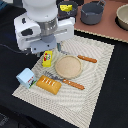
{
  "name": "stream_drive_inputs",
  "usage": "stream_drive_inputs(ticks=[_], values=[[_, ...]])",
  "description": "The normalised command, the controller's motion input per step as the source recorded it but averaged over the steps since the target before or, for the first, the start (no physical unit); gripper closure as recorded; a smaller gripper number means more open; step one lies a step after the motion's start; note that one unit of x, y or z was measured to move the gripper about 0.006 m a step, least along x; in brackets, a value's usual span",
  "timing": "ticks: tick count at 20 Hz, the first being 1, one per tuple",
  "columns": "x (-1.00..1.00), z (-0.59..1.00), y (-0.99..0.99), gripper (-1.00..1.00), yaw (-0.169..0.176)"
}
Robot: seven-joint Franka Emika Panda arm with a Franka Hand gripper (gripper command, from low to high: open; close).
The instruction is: Interact with the objects in diverse but meaningful ways.
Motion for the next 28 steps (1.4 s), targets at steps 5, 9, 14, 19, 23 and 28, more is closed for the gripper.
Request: stream_drive_inputs(ticks=[5,9,14,19,23,28], values=[[-0.32,-0.39,0.19,-1.00,0.000],[-0.39,-0.38,0.15,-1.00,0.000],[-0.36,-0.32,0.16,-1.00,0.000],[-0.35,-0.28,0.16,-1.00,0.000],[-0.36,-0.29,0.15,-1.00,0.000],[-0.34,-0.31,0.15,-1.00,0.000]])
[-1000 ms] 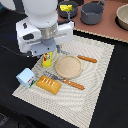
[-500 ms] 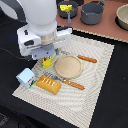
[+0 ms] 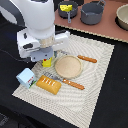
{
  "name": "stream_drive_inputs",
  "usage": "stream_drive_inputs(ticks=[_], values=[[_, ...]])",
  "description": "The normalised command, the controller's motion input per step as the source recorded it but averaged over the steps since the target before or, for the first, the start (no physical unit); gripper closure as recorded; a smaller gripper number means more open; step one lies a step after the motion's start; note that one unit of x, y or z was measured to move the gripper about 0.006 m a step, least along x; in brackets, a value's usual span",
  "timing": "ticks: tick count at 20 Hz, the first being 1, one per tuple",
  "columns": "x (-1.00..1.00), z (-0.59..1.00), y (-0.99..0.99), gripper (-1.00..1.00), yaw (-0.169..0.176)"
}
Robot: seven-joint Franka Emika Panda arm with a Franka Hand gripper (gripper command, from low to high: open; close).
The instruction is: Interact with the objects in diverse but meaningful ways.
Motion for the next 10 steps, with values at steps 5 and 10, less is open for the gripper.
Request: stream_drive_inputs(ticks=[5,10], values=[[-0.33,-0.34,0.15,-1.00,0.000],[-0.32,-0.27,0.14,1.00,0.000]])
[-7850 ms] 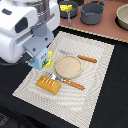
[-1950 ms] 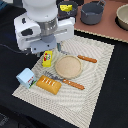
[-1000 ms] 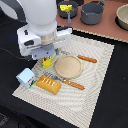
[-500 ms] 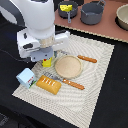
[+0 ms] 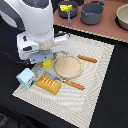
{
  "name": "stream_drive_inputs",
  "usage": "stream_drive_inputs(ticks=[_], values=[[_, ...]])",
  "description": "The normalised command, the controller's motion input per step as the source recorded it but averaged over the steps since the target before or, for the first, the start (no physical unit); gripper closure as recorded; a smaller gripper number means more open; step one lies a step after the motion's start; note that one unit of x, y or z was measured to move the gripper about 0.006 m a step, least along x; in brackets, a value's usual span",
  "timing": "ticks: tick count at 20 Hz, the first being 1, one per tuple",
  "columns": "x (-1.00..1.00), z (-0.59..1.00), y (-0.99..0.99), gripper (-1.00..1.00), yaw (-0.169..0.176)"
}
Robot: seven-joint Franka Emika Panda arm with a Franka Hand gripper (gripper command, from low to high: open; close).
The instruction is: Interact with the objects in diverse but meaningful ways.
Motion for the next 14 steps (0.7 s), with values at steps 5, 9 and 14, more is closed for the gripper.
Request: stream_drive_inputs(ticks=[5,9,14], values=[[-0.27,-0.27,0.13,1.00,0.000],[-0.25,-0.25,0.14,1.00,0.000],[-0.28,-0.26,0.12,1.00,0.000]])
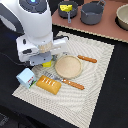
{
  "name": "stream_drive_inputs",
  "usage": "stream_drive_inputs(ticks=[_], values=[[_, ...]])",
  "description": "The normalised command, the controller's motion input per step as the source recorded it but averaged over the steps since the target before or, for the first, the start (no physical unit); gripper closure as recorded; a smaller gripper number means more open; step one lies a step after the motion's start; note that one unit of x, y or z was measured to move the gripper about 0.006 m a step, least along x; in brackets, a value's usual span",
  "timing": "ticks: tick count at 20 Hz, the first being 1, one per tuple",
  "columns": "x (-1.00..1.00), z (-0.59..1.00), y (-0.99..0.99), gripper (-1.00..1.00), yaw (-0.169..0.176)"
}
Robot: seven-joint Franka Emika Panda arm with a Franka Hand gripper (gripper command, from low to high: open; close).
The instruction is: Interact with the objects in diverse but meaningful ways.
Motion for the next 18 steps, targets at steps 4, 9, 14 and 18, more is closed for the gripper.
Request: stream_drive_inputs(ticks=[4,9,14,18], values=[[-0.30,-0.27,0.11,1.00,0.000],[-0.28,-0.13,0.16,1.00,0.000],[-0.57,0.83,0.37,1.00,-0.006],[-0.68,0.99,0.43,1.00,0.000]])
